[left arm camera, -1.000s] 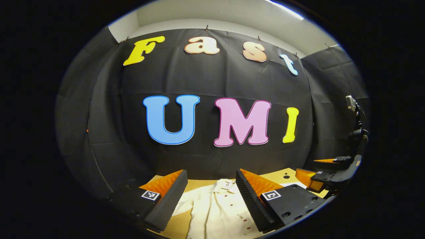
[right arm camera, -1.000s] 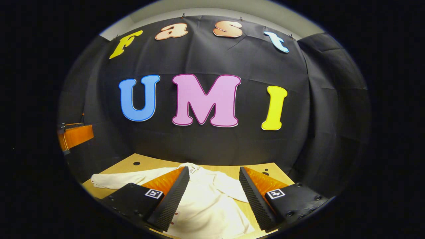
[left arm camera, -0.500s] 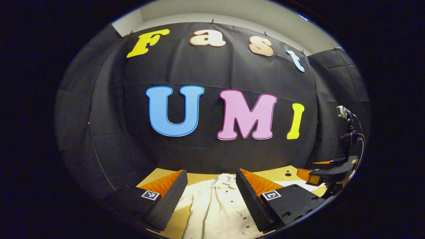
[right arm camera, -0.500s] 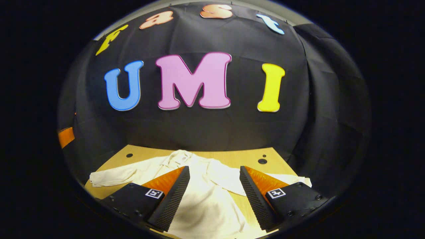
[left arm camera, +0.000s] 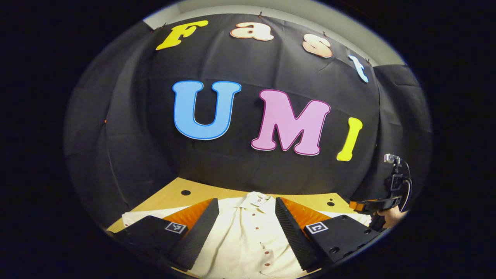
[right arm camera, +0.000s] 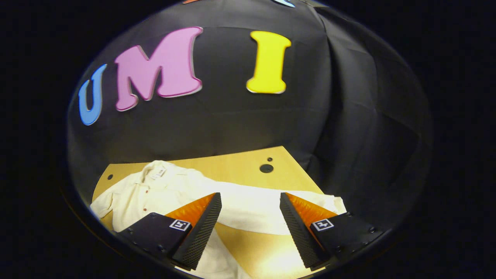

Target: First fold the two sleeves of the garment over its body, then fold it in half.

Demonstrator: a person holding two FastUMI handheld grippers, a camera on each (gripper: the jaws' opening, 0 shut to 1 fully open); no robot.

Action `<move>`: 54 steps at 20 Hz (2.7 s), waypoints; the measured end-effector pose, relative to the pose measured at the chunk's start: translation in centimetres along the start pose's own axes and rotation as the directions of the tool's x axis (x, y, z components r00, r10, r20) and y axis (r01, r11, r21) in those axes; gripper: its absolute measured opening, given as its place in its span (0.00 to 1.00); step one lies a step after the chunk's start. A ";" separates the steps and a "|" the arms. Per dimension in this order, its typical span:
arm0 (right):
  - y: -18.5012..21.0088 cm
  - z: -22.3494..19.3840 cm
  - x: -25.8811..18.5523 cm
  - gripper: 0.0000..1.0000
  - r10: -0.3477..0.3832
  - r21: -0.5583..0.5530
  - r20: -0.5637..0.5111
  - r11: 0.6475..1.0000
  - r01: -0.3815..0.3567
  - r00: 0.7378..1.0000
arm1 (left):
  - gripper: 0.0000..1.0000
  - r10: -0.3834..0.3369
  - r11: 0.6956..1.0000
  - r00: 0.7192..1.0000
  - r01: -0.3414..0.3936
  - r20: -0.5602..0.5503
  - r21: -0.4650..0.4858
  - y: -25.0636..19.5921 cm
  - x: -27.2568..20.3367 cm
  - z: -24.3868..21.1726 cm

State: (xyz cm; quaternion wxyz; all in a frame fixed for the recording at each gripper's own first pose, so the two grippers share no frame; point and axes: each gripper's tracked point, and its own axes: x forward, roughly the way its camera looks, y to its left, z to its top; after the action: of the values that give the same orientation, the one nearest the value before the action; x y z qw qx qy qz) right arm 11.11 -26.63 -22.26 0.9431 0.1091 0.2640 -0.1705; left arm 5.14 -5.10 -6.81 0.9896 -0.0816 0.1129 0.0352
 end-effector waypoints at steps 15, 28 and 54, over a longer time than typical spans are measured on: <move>-22.6 -11.2 10.4 0.97 -0.266 0.139 -0.353 0.933 0.331 0.897 | 0.96 0.044 0.999 0.994 -0.042 -0.100 0.020 -7.0 0.4 -3.8; -20.1 -10.1 10.2 0.05 -0.222 0.092 -0.335 0.960 0.266 0.916 | 0.96 0.046 0.995 0.991 -0.034 -0.126 0.095 -5.2 0.0 -3.9; 37.2 -0.1 -6.2 0.05 0.442 -0.412 -0.114 0.794 -0.447 0.890 | 0.96 0.142 0.990 0.985 -0.139 -0.097 0.037 17.5 -1.8 -2.1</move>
State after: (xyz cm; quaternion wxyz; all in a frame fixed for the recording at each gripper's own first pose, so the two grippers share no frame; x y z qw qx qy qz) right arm 20.20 9.17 -14.68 0.9555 -0.0400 0.2672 0.1183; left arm 1.38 11.70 -11.15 0.9790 -0.0600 0.1678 0.0989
